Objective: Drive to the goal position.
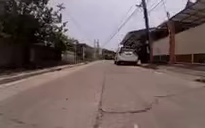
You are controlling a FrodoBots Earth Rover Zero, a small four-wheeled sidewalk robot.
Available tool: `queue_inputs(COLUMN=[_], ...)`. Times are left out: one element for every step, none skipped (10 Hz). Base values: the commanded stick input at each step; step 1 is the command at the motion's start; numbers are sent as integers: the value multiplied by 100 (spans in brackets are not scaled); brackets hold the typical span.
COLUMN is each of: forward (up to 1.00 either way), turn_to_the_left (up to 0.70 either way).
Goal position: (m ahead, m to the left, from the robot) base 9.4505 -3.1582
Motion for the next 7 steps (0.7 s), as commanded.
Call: queue_inputs(forward=[70,70,70,70,70,70,70], turn_to_the_left=[0,0,0,0,0,0,0])
